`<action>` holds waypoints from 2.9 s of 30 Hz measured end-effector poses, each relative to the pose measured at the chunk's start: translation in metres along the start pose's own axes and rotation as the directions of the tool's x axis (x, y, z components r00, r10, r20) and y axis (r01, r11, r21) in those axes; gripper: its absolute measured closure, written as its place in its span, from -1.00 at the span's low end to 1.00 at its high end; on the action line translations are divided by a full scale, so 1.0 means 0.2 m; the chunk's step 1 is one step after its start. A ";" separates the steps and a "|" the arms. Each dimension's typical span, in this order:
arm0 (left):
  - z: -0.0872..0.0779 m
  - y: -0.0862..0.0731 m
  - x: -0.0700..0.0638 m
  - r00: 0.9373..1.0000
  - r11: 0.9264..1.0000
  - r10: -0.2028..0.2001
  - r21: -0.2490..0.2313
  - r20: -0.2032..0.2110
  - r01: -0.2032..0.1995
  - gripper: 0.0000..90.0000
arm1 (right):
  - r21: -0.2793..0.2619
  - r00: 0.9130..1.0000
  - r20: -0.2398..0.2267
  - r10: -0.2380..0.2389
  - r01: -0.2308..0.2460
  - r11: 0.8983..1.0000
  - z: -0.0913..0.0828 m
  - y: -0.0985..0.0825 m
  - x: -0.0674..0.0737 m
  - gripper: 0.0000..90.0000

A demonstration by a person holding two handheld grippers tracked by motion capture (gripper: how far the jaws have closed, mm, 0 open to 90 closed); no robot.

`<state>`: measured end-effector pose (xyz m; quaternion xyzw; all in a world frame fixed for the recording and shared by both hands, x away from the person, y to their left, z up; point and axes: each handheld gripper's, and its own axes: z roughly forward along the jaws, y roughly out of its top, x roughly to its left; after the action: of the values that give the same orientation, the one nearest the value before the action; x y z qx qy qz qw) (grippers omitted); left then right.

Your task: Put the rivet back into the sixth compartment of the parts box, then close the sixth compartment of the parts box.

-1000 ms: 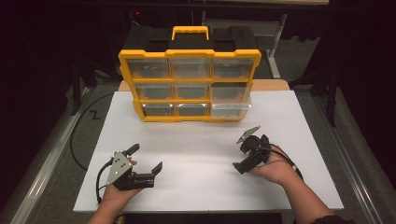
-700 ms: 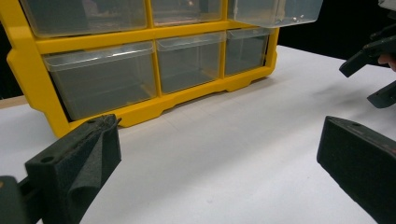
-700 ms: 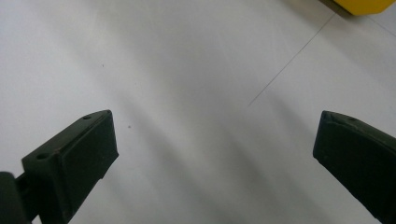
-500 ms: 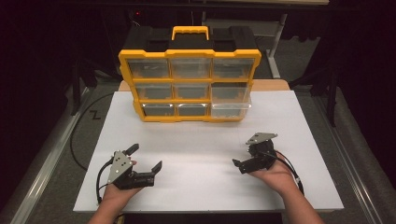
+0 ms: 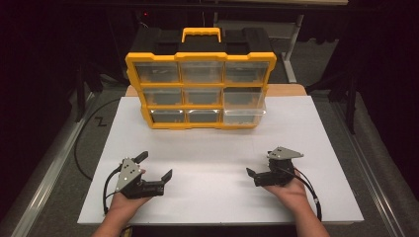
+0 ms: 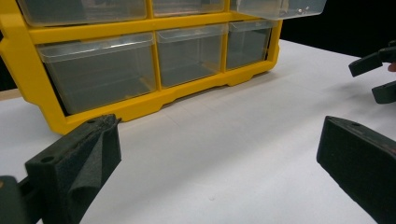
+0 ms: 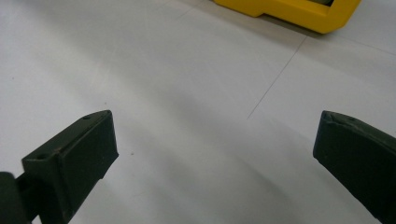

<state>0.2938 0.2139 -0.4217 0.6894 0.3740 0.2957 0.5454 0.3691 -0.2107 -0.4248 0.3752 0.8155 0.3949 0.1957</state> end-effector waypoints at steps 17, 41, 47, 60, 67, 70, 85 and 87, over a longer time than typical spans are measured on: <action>0.00 0.00 0.00 1.000 1.000 -0.017 0.004 -0.006 0.017 -0.99 | -0.079 1.000 -0.013 -0.011 0.010 0.997 0.01 0.01 0.06 -0.97; 0.02 -0.01 -0.01 1.000 1.000 -0.003 0.010 0.008 0.003 -0.99 | -0.220 1.000 -0.014 -0.021 0.017 0.975 -0.03 0.05 0.14 -0.14; 0.00 0.00 -0.01 1.000 1.000 -0.016 -0.013 0.020 0.017 -0.99 | -0.225 1.000 0.003 -0.004 0.005 0.974 -0.03 0.06 0.15 0.30; 0.01 0.01 -0.02 1.000 1.000 -0.009 -0.014 0.020 0.009 -0.99 | -0.226 0.999 -0.002 0.045 -0.044 0.973 -0.05 0.10 0.11 1.00; 0.00 0.01 -0.02 1.000 1.000 -0.003 -0.015 0.020 0.004 -0.99 | -0.241 0.998 0.029 0.048 -0.040 0.970 -0.05 0.16 0.10 1.00; 0.01 0.00 -0.02 1.000 1.000 0.001 -0.013 0.021 0.000 -0.99 | -0.258 0.998 0.042 0.052 -0.040 0.965 -0.05 0.20 0.10 1.00; 0.00 0.01 -0.02 1.000 1.000 -0.001 -0.014 0.022 0.001 -0.99 | -0.308 0.994 0.086 0.071 -0.042 0.950 -0.04 0.40 0.08 1.00; 0.00 0.01 -0.02 1.000 1.000 -0.003 -0.017 0.023 0.003 -0.99 | -0.310 0.992 0.097 0.075 -0.042 0.950 -0.04 0.42 0.07 1.00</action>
<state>0.2918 0.2102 -0.4206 0.6874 0.3661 0.2904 0.5560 0.3940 -0.1690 -0.3537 0.3851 0.7208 0.5017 0.2836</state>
